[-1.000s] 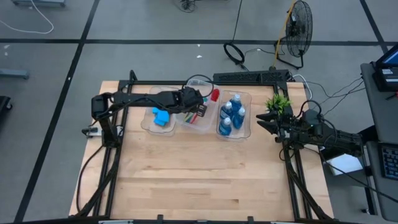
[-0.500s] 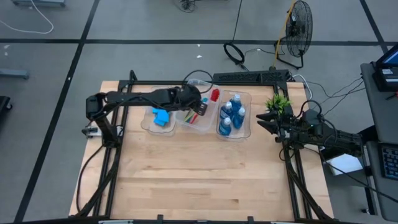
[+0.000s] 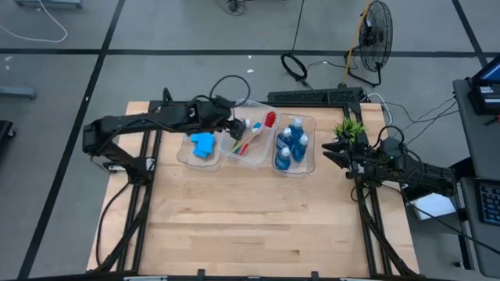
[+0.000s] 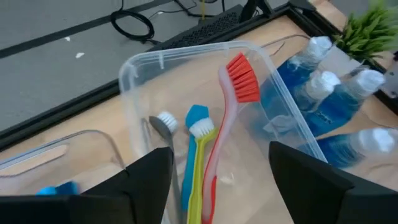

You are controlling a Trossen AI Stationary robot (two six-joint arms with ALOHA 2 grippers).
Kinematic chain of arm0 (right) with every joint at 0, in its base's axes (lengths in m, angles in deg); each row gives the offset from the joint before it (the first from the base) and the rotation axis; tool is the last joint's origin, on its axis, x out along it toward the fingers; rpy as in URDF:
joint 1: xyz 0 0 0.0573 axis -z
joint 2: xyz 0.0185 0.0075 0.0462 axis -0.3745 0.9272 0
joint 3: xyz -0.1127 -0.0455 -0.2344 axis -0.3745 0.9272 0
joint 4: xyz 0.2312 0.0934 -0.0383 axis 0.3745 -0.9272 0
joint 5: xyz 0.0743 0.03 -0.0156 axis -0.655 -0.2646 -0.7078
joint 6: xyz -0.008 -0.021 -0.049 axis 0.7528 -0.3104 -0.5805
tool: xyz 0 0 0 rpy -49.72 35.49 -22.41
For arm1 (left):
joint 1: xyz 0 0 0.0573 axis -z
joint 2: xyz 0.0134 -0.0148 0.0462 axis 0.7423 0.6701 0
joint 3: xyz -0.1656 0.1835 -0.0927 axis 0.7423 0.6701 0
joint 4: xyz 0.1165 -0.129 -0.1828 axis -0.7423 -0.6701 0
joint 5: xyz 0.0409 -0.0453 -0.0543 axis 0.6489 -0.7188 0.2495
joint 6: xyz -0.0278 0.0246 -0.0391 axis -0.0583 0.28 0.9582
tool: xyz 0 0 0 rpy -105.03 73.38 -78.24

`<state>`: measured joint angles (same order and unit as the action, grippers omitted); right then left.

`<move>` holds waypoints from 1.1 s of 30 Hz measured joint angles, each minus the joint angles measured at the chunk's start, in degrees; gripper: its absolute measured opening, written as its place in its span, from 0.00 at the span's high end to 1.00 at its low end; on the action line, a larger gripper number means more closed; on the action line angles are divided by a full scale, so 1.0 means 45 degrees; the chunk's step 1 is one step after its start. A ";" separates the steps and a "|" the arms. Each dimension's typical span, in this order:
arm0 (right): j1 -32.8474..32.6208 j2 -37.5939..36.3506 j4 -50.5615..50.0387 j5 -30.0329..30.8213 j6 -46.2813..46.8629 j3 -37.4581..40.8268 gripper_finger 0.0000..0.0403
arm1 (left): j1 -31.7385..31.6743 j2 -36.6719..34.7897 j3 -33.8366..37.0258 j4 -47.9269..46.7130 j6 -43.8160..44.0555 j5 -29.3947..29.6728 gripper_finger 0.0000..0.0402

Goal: Pick & Place Kitchen Sink Supplies
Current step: Return to Home Position

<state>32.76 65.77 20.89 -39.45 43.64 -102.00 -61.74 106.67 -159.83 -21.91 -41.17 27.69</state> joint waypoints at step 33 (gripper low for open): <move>0.0000 0.0002 -0.0002 0.0034 -0.0044 0.0000 0.65 | -0.0106 -0.0983 0.3060 -0.1940 0.4187 -0.0517 0.36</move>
<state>32.76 65.78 20.89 -39.29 43.45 -102.00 -62.22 102.24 -146.06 -30.64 -22.33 25.36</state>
